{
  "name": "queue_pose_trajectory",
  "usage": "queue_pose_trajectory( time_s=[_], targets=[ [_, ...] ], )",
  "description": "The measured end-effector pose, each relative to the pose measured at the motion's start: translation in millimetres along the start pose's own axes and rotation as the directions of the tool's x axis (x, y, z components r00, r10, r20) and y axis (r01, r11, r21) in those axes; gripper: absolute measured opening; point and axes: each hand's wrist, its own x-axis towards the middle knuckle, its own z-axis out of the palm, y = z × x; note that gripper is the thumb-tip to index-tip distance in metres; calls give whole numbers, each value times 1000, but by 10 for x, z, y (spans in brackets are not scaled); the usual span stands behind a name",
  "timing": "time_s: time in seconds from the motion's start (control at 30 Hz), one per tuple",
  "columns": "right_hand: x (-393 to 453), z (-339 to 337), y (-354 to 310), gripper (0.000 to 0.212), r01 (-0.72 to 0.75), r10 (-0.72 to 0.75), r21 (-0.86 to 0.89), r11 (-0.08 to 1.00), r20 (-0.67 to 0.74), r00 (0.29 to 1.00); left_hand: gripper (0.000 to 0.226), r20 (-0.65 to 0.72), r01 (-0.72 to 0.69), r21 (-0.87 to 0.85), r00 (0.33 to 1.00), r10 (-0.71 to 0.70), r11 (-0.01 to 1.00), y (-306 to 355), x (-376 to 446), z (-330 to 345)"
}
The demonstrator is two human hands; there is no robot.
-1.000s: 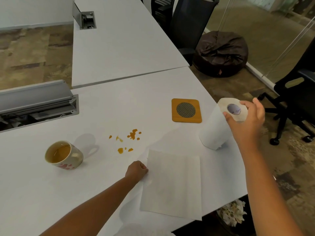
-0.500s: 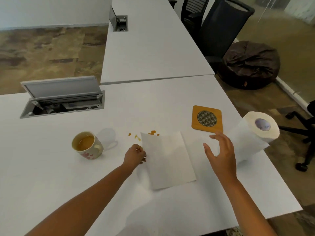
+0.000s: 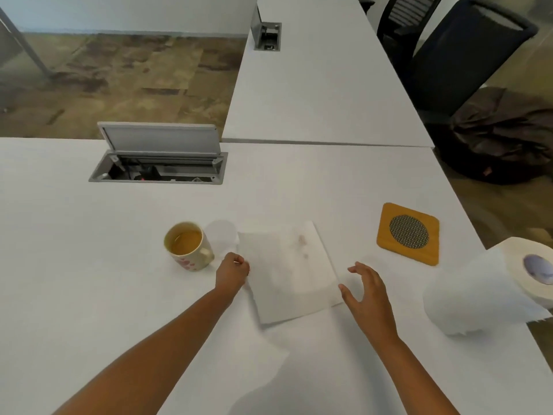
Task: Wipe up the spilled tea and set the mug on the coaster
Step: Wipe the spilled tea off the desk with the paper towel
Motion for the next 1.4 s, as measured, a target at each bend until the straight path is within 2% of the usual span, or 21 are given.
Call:
queue_pose_trajectory(
  time_s=[0.1, 0.17, 0.23, 0.3, 0.43, 0.53, 0.6, 0.77, 0.9, 1.03, 1.4],
  targets=[
    [26, 130, 35, 38, 2, 0, -33, 999, 68, 998, 8, -36, -19, 147, 999, 25, 989, -117, 65, -20],
    [39, 216, 52, 39, -4, 11, -55, 998, 118, 993, 19, -60, -100, 287, 991, 122, 953, -233, 70, -47],
    [49, 301, 54, 41, -9, 23, -79, 997, 175, 984, 40, -29, -245, 452, 957, 288, 858, -384, 61, -71],
    [54, 395, 43, 43, 11, 12, -100, 995, 232, 973, 58, 65, -364, 590, 911, 407, 721, -504, 55, -96],
    [63, 593, -48, 45, 107, -53, -138, 985, 344, 937, 66, 241, -460, 736, 863, 443, 497, -686, 104, -161],
    [118, 731, -164, 47, 202, -103, -205, 958, 409, 906, 73, 310, -498, 766, 840, 446, 405, -784, 125, -213],
    [158, 831, -248, 51, 287, -154, -241, 927, 453, 878, 81, 328, -516, 753, 832, 447, 408, -813, 126, -217],
    [260, 1118, -476, 54, 509, -311, -250, 824, 552, 773, 67, 326, -509, 759, 838, 438, 407, -854, 139, -209],
    [336, 1285, -656, 55, 600, -381, -239, 763, 584, 717, 65, 315, -515, 757, 827, 466, 403, -802, 76, -222],
    [362, 1396, -692, 58, 647, -384, -340, 683, 586, 713, 62, 288, -493, 767, 836, 467, 410, -766, 65, -229],
    [335, 1544, -579, 60, 634, -398, -321, 703, 562, 725, 55, 263, -470, 800, 833, 487, 372, -793, 86, -211]
  ],
)
